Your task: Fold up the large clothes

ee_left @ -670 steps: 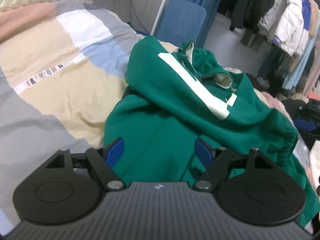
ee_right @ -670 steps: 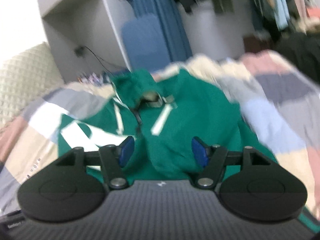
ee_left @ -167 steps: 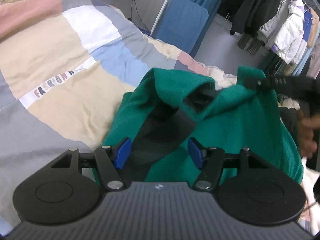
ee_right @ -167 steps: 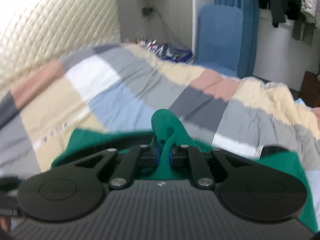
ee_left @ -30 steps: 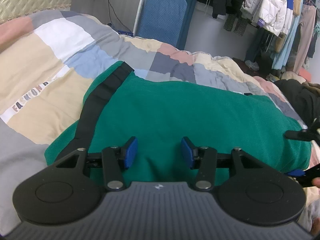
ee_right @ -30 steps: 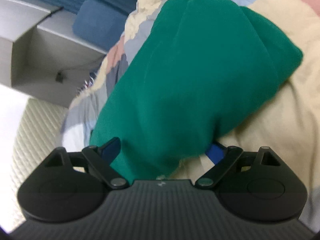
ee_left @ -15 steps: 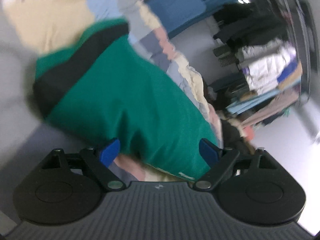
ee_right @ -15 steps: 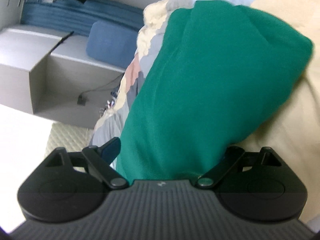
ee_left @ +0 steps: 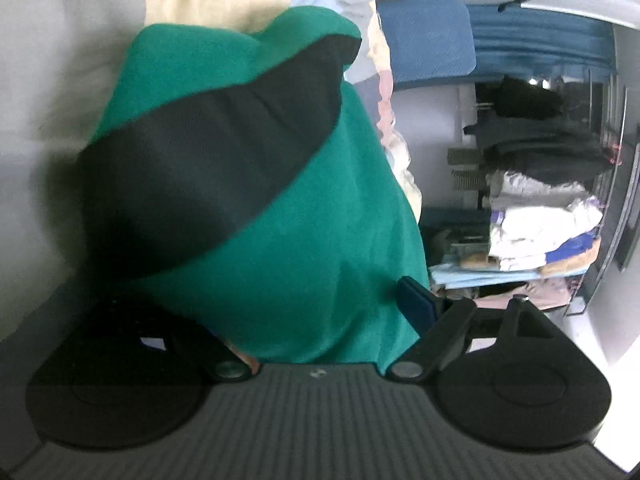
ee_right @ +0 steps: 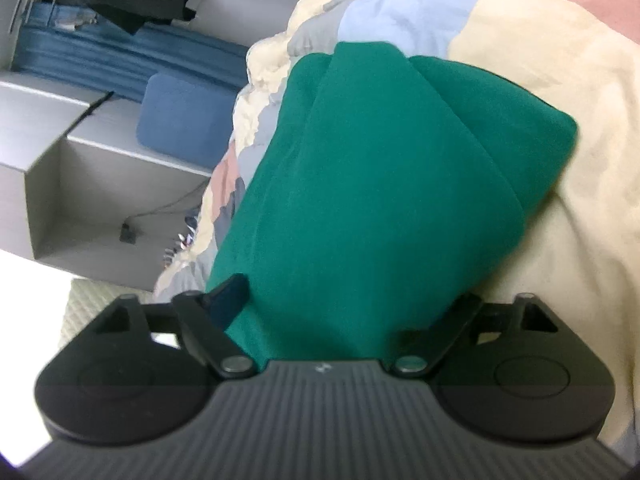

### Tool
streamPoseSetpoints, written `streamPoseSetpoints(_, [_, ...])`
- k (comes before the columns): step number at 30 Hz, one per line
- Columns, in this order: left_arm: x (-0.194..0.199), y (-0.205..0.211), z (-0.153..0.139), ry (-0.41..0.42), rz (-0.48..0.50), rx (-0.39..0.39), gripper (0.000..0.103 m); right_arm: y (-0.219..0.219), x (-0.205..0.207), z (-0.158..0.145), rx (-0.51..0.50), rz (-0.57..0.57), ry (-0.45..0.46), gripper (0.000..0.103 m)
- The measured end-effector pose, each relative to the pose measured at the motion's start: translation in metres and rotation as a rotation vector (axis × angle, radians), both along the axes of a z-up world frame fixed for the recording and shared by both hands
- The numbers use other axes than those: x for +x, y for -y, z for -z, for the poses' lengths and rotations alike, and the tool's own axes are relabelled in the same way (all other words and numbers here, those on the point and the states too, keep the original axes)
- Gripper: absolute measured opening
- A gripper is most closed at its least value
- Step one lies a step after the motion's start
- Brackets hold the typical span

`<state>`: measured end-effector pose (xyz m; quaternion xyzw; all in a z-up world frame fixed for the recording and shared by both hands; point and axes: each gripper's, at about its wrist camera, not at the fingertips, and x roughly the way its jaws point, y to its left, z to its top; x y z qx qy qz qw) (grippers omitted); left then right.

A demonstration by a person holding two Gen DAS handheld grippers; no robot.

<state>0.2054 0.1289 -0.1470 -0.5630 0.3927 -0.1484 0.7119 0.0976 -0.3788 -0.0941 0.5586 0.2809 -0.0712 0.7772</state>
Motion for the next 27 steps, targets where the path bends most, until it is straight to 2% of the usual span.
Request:
streamPoseSetpoints(1, [0.001, 0.001, 0.000, 0.006, -0.010, 0.014, 0.082, 0.000, 0.004, 0.000, -0.005, -0.011, -0.001, 0.084])
streamPoseSetpoints(3, [0.002, 0.003, -0.002, 0.010, -0.013, 0.064, 0.068, -0.002, 0.009, -0.002, -0.051, -0.036, -0.006, 0.079])
streamPoseSetpoints(4, [0.002, 0.004, -0.004, 0.023, -0.011, 0.087, 0.063, -0.003, 0.009, -0.005, -0.072, -0.048, -0.007, 0.071])
streamPoseSetpoints(5, [0.002, 0.003, -0.007, 0.044, -0.016, 0.101, 0.053, -0.004, 0.009, -0.009, -0.091, -0.061, 0.002, 0.065])
streamPoseSetpoints(6, [0.001, 0.003, -0.011, 0.062, -0.021, 0.108, 0.045, -0.005, 0.009, -0.013, -0.099, -0.075, 0.022, 0.051])
streamPoseSetpoints(11, [-0.009, 0.010, -0.034, 0.139, -0.017, 0.203, 0.028, -0.009, -0.001, -0.031, -0.203, -0.115, 0.069, 0.035])
streamPoseSetpoints(15, [-0.032, 0.006, -0.058, 0.197, -0.017, 0.241, 0.023, -0.010, -0.021, -0.043, -0.211, -0.139, 0.105, 0.030])
streamPoseSetpoints(20, [-0.073, 0.004, -0.091, 0.238, -0.009, 0.302, 0.023, -0.018, -0.054, -0.064, -0.264, -0.177, 0.136, 0.029])
streamPoseSetpoints(27, [-0.149, 0.000, -0.130, 0.230, -0.017, 0.377, 0.023, -0.028, -0.116, -0.078, -0.265, -0.192, 0.166, 0.028])
